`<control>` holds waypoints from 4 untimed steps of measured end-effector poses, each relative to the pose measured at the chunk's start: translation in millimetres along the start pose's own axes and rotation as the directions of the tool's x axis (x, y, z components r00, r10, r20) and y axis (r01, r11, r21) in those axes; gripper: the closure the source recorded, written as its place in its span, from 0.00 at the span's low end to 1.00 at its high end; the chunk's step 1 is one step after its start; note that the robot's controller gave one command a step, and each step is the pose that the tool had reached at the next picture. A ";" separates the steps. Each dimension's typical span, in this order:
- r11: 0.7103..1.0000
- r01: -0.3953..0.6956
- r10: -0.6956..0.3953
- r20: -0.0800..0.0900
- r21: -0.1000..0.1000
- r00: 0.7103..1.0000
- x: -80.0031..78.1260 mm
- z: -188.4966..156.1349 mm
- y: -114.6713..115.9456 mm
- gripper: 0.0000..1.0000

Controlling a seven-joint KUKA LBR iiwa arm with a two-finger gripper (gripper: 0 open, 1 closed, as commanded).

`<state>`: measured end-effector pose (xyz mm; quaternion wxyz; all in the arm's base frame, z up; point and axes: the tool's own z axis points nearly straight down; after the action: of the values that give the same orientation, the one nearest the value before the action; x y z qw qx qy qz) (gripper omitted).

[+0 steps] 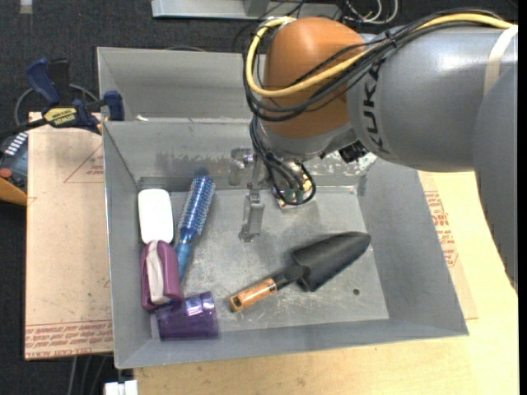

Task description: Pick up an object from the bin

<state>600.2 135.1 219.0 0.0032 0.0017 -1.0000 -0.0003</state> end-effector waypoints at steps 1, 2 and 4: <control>1.000 -0.004 0.004 0.008 -0.001 1.000 -1.4 -5.0 -1.1 0.00; 0.965 0.262 -0.262 0.008 0.000 0.965 -27.3 78.0 26.9 0.00; 0.877 0.480 -0.480 0.008 0.000 0.877 -32.9 87.8 49.9 0.00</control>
Offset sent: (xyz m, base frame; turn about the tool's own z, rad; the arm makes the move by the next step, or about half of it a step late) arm 0.0453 0.0502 -0.1490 -0.4873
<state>632.4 185.1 131.0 -0.0010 0.2493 -0.9684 -0.0023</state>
